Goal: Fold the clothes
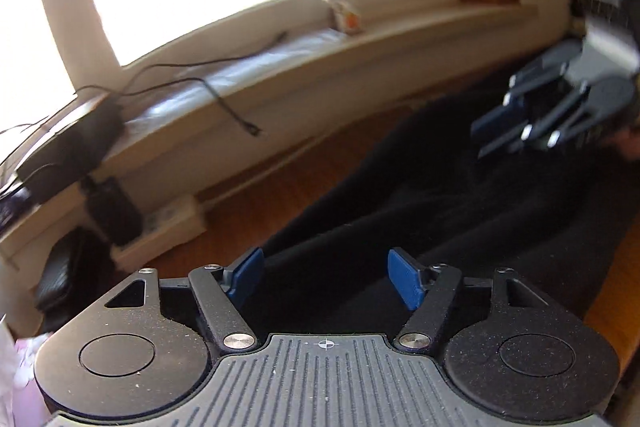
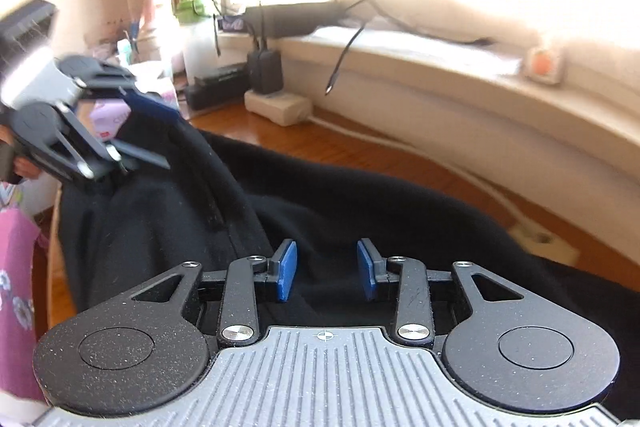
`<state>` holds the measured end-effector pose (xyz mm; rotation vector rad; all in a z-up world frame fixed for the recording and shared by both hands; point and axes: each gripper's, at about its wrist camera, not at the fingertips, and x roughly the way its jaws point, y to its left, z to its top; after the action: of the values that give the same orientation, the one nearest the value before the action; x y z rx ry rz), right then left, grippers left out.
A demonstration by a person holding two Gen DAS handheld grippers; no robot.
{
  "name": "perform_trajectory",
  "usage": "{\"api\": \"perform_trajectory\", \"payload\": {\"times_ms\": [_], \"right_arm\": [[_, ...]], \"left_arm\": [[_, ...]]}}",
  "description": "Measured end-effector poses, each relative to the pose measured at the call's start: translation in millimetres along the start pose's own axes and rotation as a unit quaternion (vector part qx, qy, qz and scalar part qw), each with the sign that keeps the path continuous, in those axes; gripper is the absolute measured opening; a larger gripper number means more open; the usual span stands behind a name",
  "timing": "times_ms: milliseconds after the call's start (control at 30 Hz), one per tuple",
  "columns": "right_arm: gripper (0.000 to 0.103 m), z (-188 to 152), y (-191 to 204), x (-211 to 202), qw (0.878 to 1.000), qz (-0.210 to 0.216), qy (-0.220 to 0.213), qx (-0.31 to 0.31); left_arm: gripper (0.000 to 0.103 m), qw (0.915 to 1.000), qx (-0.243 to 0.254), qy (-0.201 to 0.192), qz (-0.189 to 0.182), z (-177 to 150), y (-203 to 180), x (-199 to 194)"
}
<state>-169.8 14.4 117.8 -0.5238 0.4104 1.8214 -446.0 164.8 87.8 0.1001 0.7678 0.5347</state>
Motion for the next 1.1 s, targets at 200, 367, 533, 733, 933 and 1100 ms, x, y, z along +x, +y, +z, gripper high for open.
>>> {"api": "perform_trajectory", "payload": {"times_ms": [200, 367, 533, 733, 933, 1100], "right_arm": [[0.038, -45.2, -24.2, -70.6, 0.999, -0.016, 0.032, 0.005], [0.043, -84.3, -42.1, -128.0, 0.998, -0.033, 0.061, 0.013], [0.049, -111.8, -44.7, -169.9, 0.994, -0.07, 0.08, 0.015], [0.049, -129.4, -55.5, -196.5, 0.989, -0.097, 0.11, 0.012], [0.038, -143.0, -64.8, -206.4, 0.987, -0.097, 0.128, 0.023], [0.008, -146.3, -62.6, -207.7, 0.984, -0.12, 0.131, 0.012]], "left_arm": [[0.073, 0.9993, 0.005, 0.001, -0.038, 12.9, -8.6, 25.2], [0.07, 0.9971, 0.008, 0.01, -0.075, 16.6, -10.3, 40.9], [0.062, 0.996, 0.008, 0.025, -0.085, 9.2, -12.1, 48.9], [0.051, 0.9961, -0.006, 0.023, -0.085, 0.9, -8.1, 47.2], [0.031, 0.9964, -0.01, 0.013, -0.083, -3.1, -5.9, 41.8], [0.006, 0.997, -0.005, 0.002, -0.077, -5.4, -10.2, 40.3]]}}
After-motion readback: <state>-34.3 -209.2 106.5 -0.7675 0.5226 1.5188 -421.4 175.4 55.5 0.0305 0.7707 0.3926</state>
